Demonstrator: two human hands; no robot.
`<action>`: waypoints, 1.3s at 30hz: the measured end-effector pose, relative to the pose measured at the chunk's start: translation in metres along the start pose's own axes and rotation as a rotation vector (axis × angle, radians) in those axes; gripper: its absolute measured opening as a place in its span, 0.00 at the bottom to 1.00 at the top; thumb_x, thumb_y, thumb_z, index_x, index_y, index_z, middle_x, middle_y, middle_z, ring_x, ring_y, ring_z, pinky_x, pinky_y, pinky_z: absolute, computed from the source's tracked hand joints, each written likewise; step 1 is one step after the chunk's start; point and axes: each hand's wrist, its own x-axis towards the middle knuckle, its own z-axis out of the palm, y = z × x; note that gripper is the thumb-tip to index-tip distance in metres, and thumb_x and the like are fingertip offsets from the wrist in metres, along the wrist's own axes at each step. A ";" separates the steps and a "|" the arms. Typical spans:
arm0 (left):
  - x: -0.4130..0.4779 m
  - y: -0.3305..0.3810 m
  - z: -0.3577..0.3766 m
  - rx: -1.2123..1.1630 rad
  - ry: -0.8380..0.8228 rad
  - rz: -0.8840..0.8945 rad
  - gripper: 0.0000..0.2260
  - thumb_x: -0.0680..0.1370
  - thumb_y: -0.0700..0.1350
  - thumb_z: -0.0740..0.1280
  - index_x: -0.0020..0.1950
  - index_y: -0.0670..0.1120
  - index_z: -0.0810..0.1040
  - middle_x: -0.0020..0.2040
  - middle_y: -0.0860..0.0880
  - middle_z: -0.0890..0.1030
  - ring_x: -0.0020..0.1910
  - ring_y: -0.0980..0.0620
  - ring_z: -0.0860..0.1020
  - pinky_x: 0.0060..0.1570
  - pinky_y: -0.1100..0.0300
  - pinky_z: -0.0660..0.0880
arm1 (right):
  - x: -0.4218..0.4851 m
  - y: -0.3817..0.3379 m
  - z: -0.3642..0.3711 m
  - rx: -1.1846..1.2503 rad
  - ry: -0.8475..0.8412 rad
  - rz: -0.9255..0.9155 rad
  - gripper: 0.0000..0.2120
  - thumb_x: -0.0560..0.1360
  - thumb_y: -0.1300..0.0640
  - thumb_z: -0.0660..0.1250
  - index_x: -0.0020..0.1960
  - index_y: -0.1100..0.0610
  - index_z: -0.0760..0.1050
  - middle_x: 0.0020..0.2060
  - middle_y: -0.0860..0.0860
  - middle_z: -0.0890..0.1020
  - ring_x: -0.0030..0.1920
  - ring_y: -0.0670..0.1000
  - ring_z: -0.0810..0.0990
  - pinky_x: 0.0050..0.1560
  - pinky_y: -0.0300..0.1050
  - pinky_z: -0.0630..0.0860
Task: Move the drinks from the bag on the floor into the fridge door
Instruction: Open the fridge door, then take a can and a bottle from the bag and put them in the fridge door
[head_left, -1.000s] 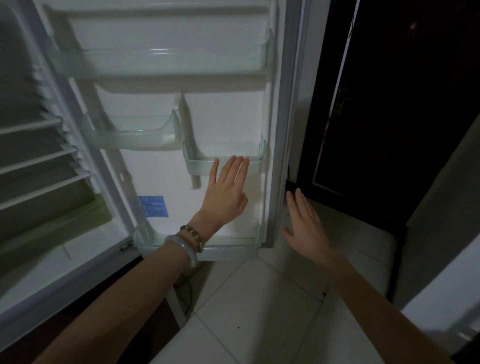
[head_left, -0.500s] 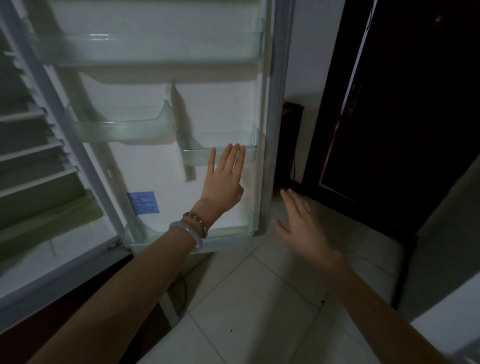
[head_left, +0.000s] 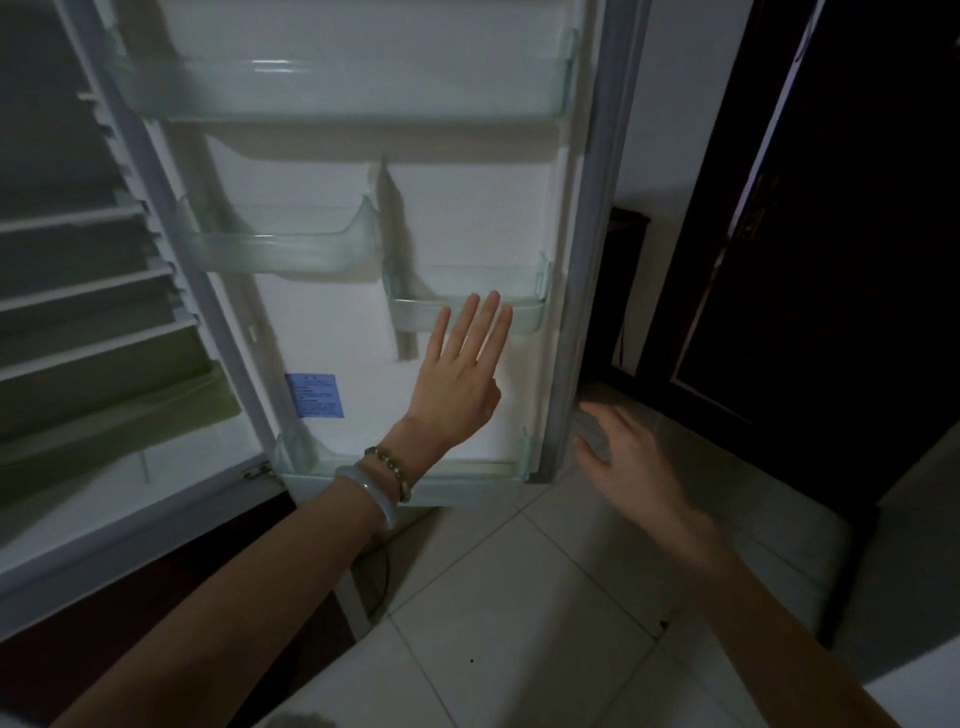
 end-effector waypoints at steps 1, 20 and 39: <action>-0.008 -0.001 -0.001 -0.017 0.013 0.006 0.35 0.69 0.42 0.67 0.74 0.39 0.57 0.75 0.39 0.57 0.74 0.40 0.54 0.72 0.42 0.51 | 0.000 -0.002 0.002 0.007 -0.003 -0.003 0.20 0.74 0.58 0.66 0.64 0.62 0.71 0.58 0.60 0.77 0.59 0.59 0.75 0.57 0.53 0.74; -0.356 -0.079 -0.033 0.034 -0.477 -0.688 0.27 0.68 0.47 0.62 0.66 0.38 0.72 0.67 0.39 0.72 0.66 0.42 0.70 0.65 0.44 0.65 | -0.050 -0.162 0.206 0.091 -0.655 -0.434 0.22 0.73 0.58 0.67 0.66 0.60 0.69 0.60 0.60 0.76 0.61 0.60 0.73 0.57 0.52 0.73; -0.665 -0.163 -0.033 -0.106 -0.769 -1.044 0.26 0.68 0.44 0.75 0.63 0.39 0.73 0.60 0.38 0.77 0.61 0.39 0.75 0.59 0.43 0.70 | -0.188 -0.292 0.491 0.052 -1.104 -0.545 0.22 0.75 0.58 0.65 0.68 0.58 0.68 0.64 0.54 0.74 0.64 0.53 0.71 0.62 0.45 0.69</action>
